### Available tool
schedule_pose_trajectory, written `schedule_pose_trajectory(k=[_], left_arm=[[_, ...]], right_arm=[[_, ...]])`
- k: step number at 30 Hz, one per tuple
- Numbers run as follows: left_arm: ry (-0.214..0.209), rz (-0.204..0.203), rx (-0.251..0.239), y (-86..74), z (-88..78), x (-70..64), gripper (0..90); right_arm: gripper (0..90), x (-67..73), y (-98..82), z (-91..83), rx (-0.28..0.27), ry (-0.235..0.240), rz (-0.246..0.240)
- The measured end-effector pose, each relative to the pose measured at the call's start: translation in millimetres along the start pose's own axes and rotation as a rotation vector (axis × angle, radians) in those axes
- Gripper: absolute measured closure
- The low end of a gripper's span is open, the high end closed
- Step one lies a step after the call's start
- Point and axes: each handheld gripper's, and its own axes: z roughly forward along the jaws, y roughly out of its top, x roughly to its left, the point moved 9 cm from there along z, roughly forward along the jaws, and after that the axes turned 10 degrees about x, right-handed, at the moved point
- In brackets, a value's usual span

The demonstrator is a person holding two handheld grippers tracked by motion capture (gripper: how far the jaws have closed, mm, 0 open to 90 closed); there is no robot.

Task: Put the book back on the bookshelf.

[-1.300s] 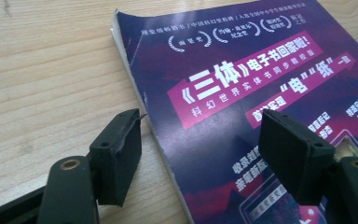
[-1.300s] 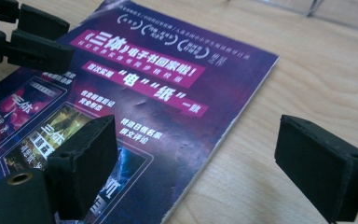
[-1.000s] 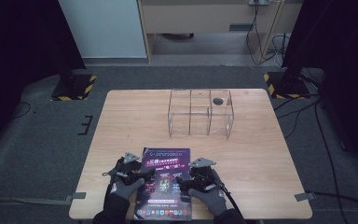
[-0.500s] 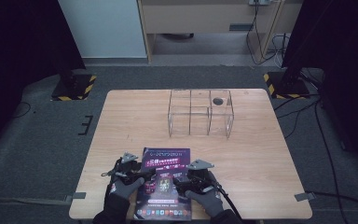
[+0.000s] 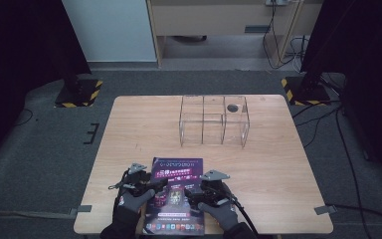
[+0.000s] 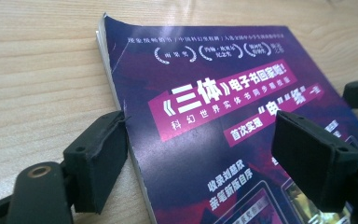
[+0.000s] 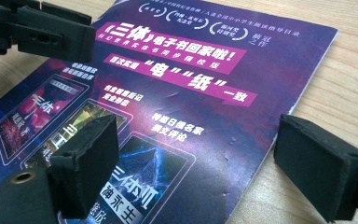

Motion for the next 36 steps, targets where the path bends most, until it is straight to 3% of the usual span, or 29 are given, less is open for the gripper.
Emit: schedule_pose_trajectory(k=[4,7,10,16,19,22,23,28,31,34,36], left_arm=[[-0.021,-0.02,-0.015,1.3,-3.3,1.2,20.4],[-0.063,-0.057,-0.043,4.1,-9.1,1.2,22.6],[-0.083,-0.06,-0.058,5.5,-12.2,-0.1,23.1],[-0.094,-0.033,-0.044,4.4,-9.3,2.4,22.5],[-0.136,-0.005,-0.106,12.0,-15.7,-3.9,24.1],[-0.22,0.025,-0.182,20.9,-23.3,-18.7,26.9],[-0.228,0.037,-0.187,21.5,-22.9,-21.6,27.3],[-0.183,0.115,-0.155,20.5,-15.0,-26.3,23.7],[-0.17,0.106,-0.142,20.9,-11.0,-23.0,23.7],[-0.121,0.133,-0.131,22.0,-5.3,-19.5,24.9],[-0.117,0.126,-0.128,23.8,-2.4,-18.5,26.8]], right_arm=[[17.7,-2.3,0.5,-1.3,-0.014,0.014,0.013],[17.7,-2.2,0.4,-1.5,-0.013,0.018,0.021],[17.7,-2.2,0.3,-1.4,-0.012,0.016,0.019],[17.5,-2.2,0.3,-1.5,-0.012,0.016,0.016],[17.2,-2.8,-0.1,-1.8,-0.011,0.013,0.018],[17.2,-3.3,-0.6,-2.5,-0.01,0.017,0.018],[17.2,-3.3,-0.6,-2.5,-0.009,0.018,0.018],[17.2,-3.4,-0.9,-2.6,-0.006,0.018,0.01],[17.2,-3.1,-0.4,-2.3,-0.009,0.016,0.01],[17.2,-3.1,-0.7,-2.4,-0.005,0.017,0.002],[17.2,-3.3,-0.7,-2.4,-0.005,0.017,0.0]])
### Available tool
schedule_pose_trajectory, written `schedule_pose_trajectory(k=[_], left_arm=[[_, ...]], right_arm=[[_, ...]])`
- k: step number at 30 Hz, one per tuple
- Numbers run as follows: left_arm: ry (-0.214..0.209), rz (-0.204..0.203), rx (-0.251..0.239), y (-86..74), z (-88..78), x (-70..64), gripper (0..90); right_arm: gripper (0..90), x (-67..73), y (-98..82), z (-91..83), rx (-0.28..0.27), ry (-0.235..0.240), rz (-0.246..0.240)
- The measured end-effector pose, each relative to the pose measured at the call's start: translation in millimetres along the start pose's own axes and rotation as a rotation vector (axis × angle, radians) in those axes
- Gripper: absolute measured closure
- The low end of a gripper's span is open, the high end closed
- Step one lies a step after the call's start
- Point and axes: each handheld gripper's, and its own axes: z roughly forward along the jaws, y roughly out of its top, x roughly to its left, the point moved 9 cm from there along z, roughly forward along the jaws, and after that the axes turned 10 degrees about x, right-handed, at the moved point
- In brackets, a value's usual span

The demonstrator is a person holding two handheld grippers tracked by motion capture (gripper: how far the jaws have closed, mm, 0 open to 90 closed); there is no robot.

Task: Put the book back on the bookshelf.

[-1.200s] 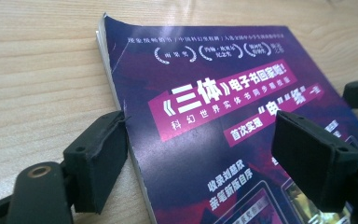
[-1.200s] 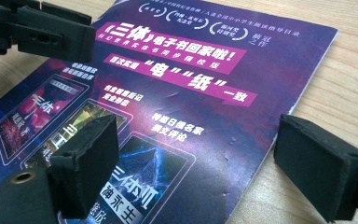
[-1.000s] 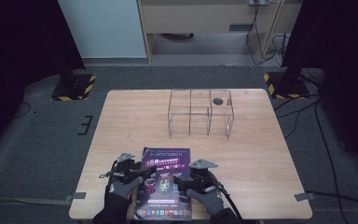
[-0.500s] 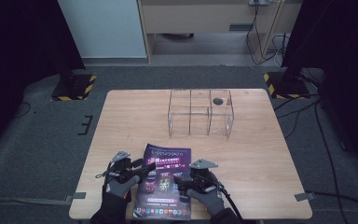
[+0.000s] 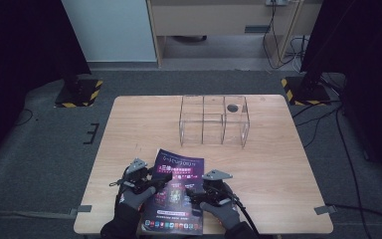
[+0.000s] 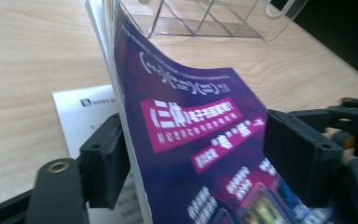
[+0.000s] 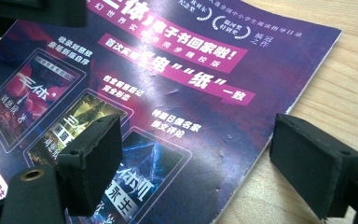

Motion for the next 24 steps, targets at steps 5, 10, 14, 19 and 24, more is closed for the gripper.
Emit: schedule_pose_trajectory(k=[5,10,14,19,24], left_arm=[[0.032,-0.007,0.062,-5.3,6.3,10.7,25.6],[0.024,-0.013,0.108,-12.7,9.1,13.0,26.4],[-0.034,-0.027,0.086,-11.8,1.5,6.5,28.8],[-0.049,-0.013,0.156,-26.3,-0.9,6.0,31.5],[-0.02,0.003,0.167,-26.5,1.3,4.6,31.2]], right_arm=[[17.1,-0.1,-0.3,0.0,0.005,0.0,-0.01],[16.6,0.0,-0.4,0.2,0.008,-0.002,-0.018],[16.6,-0.1,-0.3,0.3,0.01,0.002,-0.022],[16.6,0.0,-0.2,0.5,0.011,0.001,-0.023],[16.7,0.2,0.0,0.5,0.01,0.002,-0.019]])
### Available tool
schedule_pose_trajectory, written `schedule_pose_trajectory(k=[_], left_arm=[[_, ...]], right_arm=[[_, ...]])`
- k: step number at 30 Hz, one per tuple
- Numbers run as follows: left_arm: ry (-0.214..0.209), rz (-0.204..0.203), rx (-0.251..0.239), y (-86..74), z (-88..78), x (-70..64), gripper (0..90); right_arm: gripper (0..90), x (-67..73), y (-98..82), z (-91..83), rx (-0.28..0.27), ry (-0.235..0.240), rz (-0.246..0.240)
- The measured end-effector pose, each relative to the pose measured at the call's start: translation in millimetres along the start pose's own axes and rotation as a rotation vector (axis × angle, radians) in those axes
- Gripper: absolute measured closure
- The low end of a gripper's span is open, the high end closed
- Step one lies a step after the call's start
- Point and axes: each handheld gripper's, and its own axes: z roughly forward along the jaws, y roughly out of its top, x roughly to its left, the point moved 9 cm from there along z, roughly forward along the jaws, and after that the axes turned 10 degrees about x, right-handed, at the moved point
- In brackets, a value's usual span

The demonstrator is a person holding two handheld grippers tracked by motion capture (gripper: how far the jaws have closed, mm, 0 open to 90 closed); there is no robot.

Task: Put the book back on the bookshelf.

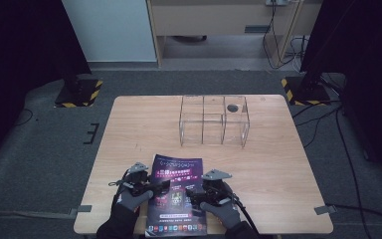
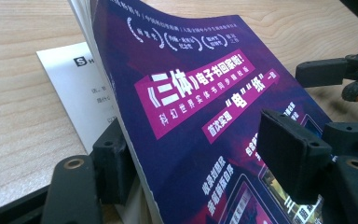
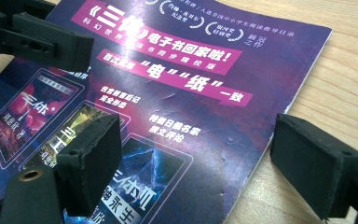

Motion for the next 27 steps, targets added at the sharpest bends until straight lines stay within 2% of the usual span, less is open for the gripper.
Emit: schedule_pose_trajectory(k=[3,5,6,8,11,13,20,24,27], left_arm=[[-0.006,-0.006,-0.011,2.9,-0.5,-2.1,32.8],[-0.043,-0.021,-0.02,4.9,-0.2,-5.9,34.1],[-0.047,-0.019,-0.019,5.2,0.2,-6.6,34.2],[-0.047,-0.014,-0.015,5.3,0.9,-7.7,34.0],[-0.049,-0.029,-0.013,6.1,1.1,-7.7,34.4],[-0.03,-0.024,-0.01,7.0,1.5,-10.0,35.2],[0.071,-0.028,0.006,8.1,-0.9,-5.5,56.6],[0.073,-0.048,0.0,8.9,-6.6,-7.1,69.3],[0.067,-0.049,0.0,9.5,-9.0,-9.1,75.4]], right_arm=[[16.6,-0.1,0.1,0.0,-0.001,0.0,0.0],[16.6,-0.2,-0.1,-0.1,0.0,0.003,-0.002],[16.7,-0.3,-0.4,-0.3,0.002,0.004,-0.003],[16.7,-0.3,-0.4,-0.3,0.002,0.005,-0.002],[16.7,-0.4,-0.4,-0.3,0.002,0.005,-0.003],[16.7,-0.5,-0.3,-0.2,0.002,0.005,-0.003],[16.7,-0.5,0.0,-0.1,0.0,0.005,-0.003],[16.7,-0.2,0.2,0.1,0.0,0.004,-0.006],[16.7,0.5,-0.1,0.3,0.005,0.003,-0.013]])
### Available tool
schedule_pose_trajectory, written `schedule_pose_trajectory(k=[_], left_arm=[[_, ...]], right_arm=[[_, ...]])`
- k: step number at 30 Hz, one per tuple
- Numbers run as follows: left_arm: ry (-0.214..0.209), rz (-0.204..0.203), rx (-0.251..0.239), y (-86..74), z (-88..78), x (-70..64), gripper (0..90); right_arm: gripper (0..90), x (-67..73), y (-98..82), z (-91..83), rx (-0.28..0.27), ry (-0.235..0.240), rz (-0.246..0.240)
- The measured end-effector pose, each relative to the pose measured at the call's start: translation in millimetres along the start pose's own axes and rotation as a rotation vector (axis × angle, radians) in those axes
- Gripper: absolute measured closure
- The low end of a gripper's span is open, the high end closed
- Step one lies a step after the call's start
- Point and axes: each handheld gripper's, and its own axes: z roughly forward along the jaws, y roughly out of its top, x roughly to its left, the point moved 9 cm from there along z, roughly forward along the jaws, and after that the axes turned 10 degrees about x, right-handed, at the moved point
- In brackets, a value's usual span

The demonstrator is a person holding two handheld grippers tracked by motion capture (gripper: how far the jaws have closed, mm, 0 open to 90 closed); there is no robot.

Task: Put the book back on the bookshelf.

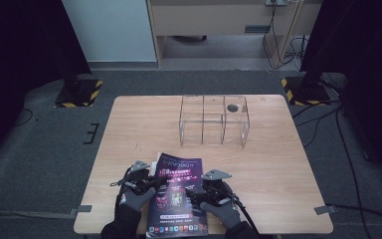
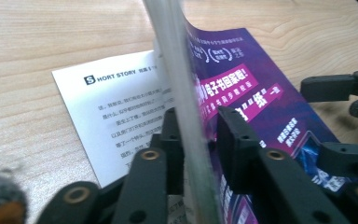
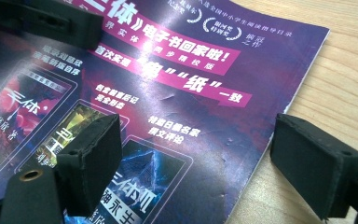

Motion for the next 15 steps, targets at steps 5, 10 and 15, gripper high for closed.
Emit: schedule_pose_trajectory(k=[5,10,15], left_arm=[[0.002,0.008,0.011,-1.3,2.2,0.6,71.4],[0.037,0.035,0.027,-3.3,9.3,0.8,58.3],[0.048,0.029,0.03,-1.9,9.4,1.6,64.0]], right_arm=[[16.7,-0.2,0.1,0.3,0.001,-0.007,-0.006],[16.7,-0.2,-0.2,0.2,0.003,-0.007,-0.009],[16.7,0.0,-0.2,0.5,0.005,-0.014,-0.012]])
